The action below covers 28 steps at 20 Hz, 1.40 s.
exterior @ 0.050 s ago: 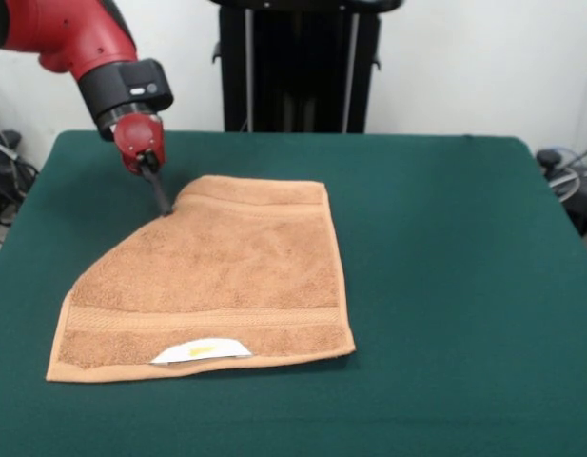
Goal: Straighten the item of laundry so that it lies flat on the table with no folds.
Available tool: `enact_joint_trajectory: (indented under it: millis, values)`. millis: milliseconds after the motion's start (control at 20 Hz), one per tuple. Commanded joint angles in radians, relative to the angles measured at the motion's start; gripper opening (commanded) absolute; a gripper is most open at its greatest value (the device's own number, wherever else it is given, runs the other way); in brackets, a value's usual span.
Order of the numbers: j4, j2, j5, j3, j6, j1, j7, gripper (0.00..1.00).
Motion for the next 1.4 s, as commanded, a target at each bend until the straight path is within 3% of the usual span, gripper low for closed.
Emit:
enact_joint_trajectory:
  millis: [50, 800, 950, 1000, 1100, 1400]
  values:
    - [-0.052, 0.036, 0.054, 0.145, 0.084, 0.008, -0.129, 0.0]
    - [-0.121, 0.089, 0.043, 0.19, 0.073, -0.013, -0.105, 0.0]
    - [-0.069, 0.048, 0.07, 0.131, 0.155, 0.027, -0.154, 0.0]
    - [-0.043, 0.026, 0.056, 0.114, 0.161, 0.046, -0.125, 0.0]
    - [-0.017, -0.014, -0.011, 0.113, 0.103, 0.059, -0.002, 0.0]
    - [0.073, -0.105, -0.029, 0.124, 0.01, 0.057, 0.024, 0.0]
